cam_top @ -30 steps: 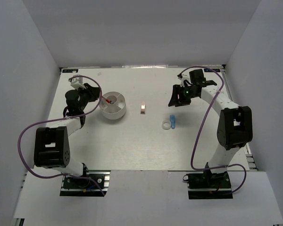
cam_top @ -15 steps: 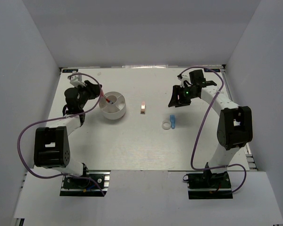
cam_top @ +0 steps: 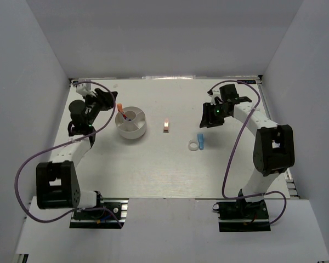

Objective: Sort the stationery into containers
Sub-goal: Place the pen in the storage box, then pick up the pen from the center of the board.

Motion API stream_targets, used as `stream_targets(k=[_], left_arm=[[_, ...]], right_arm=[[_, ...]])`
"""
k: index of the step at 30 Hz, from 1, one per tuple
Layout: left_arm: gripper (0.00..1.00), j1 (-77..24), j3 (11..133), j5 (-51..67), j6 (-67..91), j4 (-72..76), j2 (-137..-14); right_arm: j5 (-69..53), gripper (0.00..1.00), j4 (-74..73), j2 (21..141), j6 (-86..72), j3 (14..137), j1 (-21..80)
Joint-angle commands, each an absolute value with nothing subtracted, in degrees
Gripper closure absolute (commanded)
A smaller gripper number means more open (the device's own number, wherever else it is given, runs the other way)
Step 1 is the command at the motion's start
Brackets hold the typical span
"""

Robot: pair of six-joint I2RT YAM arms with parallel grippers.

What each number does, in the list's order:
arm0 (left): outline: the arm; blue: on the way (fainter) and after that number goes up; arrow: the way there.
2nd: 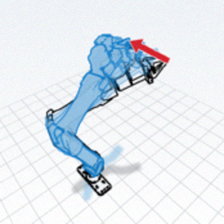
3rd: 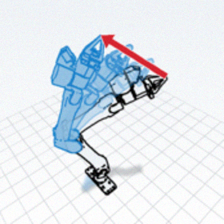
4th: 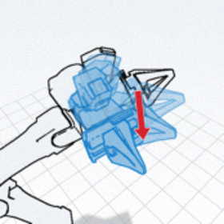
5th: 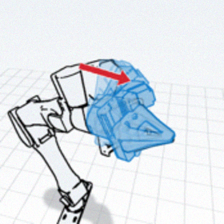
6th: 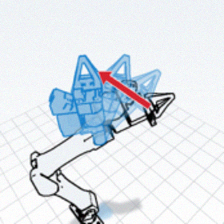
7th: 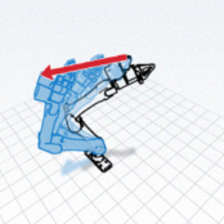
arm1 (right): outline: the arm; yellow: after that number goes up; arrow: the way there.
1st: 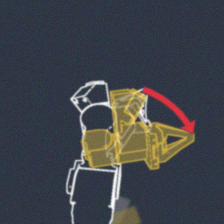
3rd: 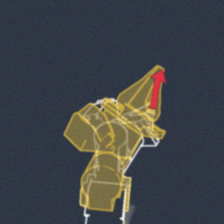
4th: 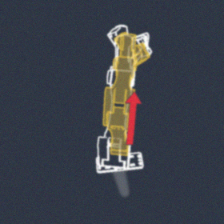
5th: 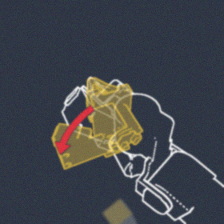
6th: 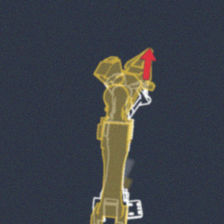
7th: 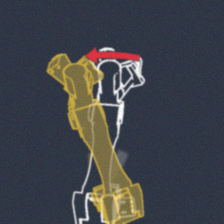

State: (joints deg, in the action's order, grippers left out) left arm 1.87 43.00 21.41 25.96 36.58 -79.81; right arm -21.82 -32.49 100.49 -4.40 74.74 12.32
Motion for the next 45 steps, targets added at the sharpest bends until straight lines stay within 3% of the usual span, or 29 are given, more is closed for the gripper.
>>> stream_targets(k=[1, 9, 16, 23, 29, 34, 36, 40, 45], left_arm=[[0.46, 1.67, 45.09, 23.99, 24.97, 35.69, -72.96], [0.45, 1.67, 43.33, 28.65, 16.44, 29.28, -63.47], [0.42, 1.14, 40.08, 29.36, 13.8, 26.54, -58.28], [0.42, 1.14, 39.29, 29.35, 13.27, 26.28, -56.16], [0.42, 1.14, 39.11, 30.93, 11.96, 26.45, -55.28], [0.43, 1.14, 39.37, 38.39, 8.19, 27.68, -55.55], [0.43, 0.53, 40.33, 47.08, 5.2, 27.95, -56.16], [0.43, -1.31, 43.4, 60.98, -10.23, 22.7, -57.39], [0.45, -5.97, 51.84, 67.49, -35.55, -1.89, -61.68]], right_arm=[[-16.97, 0.5, -31.73, 98.26, -3.08, 73.74, 12.83], [-8.36, 0.51, -32.08, 99.75, -7.29, 71.02, 16.6], [-4.31, 0.42, -30.85, 103.61, -9.84, 70.66, 20.83], [1.84, 0.45, -30.06, 107.13, -10.02, 71.37, 22.5], [2.02, 0.6, -29.53, 108.54, -9.85, 71.1, 23.11], [-2.34, 0.92, -30.14, 107.41, -9.4, 72.68, 23.29], [-6.47, 1.0, -31.9, 105.92, -9.14, 74.69, 22.94], [-12.21, 1.0, -35.06, 103.71, -7.65, 80.74, 22.94], [-18.52, 1.0, -37.17, 102.48, -7.73, 85.95, 23.11]])
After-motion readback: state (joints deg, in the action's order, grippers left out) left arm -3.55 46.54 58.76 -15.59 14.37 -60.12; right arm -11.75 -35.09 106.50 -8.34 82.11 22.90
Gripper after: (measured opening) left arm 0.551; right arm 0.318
